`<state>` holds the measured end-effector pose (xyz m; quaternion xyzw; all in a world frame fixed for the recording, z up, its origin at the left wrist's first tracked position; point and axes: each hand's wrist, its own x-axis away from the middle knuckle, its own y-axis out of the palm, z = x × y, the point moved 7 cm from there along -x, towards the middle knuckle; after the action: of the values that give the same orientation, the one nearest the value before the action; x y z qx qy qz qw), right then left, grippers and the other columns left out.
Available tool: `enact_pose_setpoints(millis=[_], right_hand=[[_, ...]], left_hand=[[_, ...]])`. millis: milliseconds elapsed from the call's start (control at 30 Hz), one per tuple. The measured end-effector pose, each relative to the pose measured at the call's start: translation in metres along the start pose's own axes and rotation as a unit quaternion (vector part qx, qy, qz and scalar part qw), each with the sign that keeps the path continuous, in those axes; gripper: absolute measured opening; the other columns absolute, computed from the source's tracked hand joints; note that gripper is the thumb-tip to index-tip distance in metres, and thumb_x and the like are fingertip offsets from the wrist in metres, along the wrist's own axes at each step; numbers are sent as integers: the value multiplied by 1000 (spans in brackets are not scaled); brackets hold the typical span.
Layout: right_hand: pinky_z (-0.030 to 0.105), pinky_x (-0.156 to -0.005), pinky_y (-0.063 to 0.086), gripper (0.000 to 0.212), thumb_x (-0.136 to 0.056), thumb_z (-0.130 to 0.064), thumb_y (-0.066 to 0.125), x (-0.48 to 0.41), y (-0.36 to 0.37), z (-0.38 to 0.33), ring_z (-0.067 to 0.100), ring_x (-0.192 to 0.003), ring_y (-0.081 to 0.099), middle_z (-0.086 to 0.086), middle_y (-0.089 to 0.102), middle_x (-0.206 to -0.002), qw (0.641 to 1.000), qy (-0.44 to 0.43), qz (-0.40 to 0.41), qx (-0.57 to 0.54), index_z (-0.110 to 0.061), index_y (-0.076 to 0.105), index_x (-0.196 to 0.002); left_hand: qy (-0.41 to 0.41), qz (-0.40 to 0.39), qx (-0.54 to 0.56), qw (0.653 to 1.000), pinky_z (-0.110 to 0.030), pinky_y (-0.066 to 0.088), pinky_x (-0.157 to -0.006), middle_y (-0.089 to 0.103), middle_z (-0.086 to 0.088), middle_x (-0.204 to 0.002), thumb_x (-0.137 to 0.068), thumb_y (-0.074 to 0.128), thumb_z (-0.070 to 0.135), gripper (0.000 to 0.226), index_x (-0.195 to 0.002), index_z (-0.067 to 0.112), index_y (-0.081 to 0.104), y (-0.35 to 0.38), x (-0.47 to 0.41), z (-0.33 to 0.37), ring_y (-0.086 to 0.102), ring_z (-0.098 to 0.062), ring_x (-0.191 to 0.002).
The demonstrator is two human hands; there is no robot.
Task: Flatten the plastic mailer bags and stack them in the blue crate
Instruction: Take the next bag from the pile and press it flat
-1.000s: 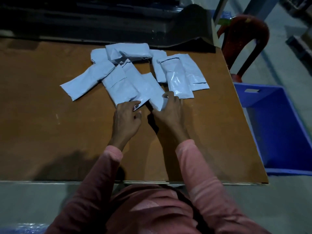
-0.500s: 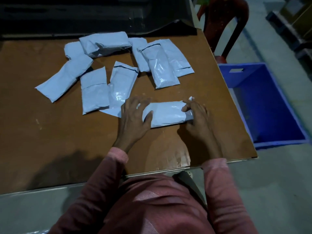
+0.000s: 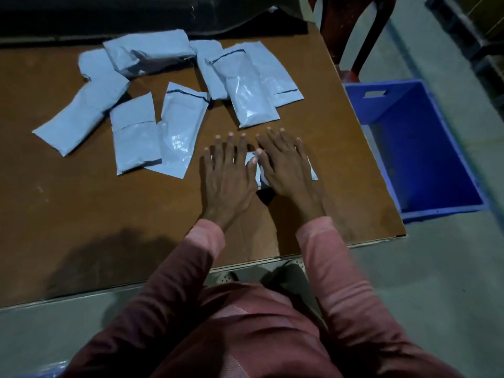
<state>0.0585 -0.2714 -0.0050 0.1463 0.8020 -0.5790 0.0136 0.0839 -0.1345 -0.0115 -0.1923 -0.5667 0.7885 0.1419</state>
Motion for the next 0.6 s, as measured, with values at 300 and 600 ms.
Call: enact_pose_setpoints(millis=[300,600], right_hand=[[51,-124,17,45,-108,-36,32,4,9,-2,18,-152,31,-8,53,-152,995,18,58,85,-28,60,-142],[50,-124,16,43,-108,-32,35,6,11,0,19,-151,33,-9,55,-149,995,13,71,75,-26,62,-140]], left_hand=[[-1,-27,-44,999,-57,10,-128,22,-9,-171,-110,16,49,63,-164,17,27,16,-9,-7,13,-35,-159],[-6,-31,-76,997,-58,8,-127,22,-10,-171,-110,16,45,62,-163,15,29,18,-7,-3,10,-36,-160]])
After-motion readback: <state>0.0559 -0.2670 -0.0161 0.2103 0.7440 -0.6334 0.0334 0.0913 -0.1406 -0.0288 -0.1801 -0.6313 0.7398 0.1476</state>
